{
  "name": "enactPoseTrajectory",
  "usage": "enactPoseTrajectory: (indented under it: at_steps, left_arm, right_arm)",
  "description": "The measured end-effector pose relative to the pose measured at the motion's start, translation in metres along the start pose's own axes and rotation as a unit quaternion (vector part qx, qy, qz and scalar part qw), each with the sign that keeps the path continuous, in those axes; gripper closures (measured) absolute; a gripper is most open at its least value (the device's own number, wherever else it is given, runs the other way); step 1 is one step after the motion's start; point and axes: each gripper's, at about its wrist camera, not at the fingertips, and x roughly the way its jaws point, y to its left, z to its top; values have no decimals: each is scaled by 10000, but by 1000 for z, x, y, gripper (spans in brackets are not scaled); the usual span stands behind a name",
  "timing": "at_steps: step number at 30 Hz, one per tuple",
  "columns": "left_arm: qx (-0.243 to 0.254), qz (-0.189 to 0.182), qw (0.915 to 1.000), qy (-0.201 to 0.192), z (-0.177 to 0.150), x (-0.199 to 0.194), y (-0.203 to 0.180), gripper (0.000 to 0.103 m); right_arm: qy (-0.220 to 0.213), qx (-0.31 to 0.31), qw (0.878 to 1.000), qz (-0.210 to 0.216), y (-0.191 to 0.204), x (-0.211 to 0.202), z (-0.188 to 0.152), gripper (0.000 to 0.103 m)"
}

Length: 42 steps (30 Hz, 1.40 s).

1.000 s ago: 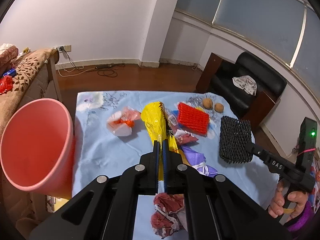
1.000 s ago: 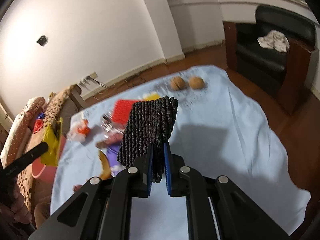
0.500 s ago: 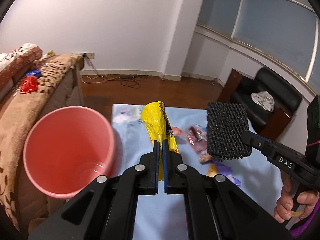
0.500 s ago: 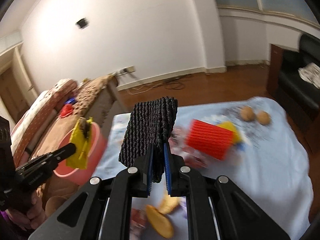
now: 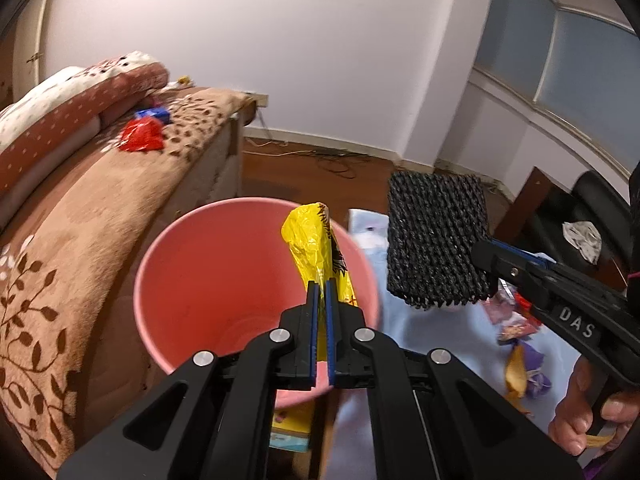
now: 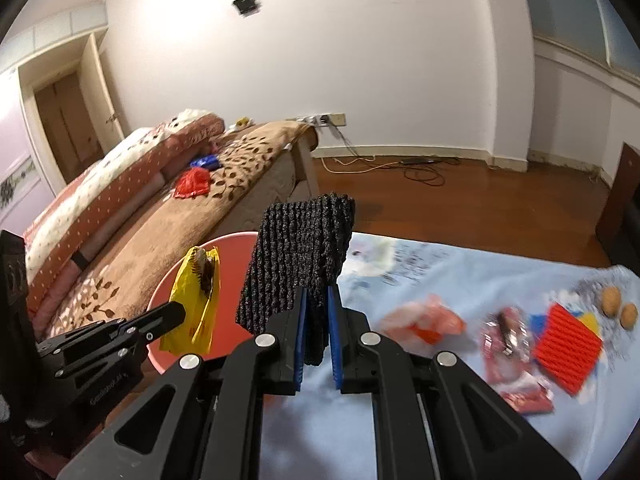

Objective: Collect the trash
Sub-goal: 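Carry both items over the pink bucket and open both grippers to drop them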

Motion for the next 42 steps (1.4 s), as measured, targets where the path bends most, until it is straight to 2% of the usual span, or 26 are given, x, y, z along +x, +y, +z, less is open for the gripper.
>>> enactPoseTrajectory:
  at_steps: [7,20,21,23,26,30,42]
  left_arm:
    - [-115,221,9997,83,-7,7,26,100]
    - [-306,343,9988,168,-9,15,47,100]
    - [-315,351,9987,173,-9,16,47,100]
    - [-355,343,9986,210,-9,17,48,99]
    - [-461,308,9981,260,-9,17,51,91]
    - [-556,249,9979,237,-8,15,53,73]
    - [-479,185,9985,178,-8,5,43,71]
  right_arm:
    - [158,-407,9990,-37,37,37,4,93]
    - [358,-586,9976,-2,55,60,-2,92]
    - [355,-576,9977,4,55,60,-2,91]
    - [362,-554,9978,32,54,60,-2,82]
    - [320,-505,9982,39,52,58,-2,72]
    - [263,-481,9985,71,49,54,-1,65]
    - [141,-135,9998,20,16,26,-7,63]
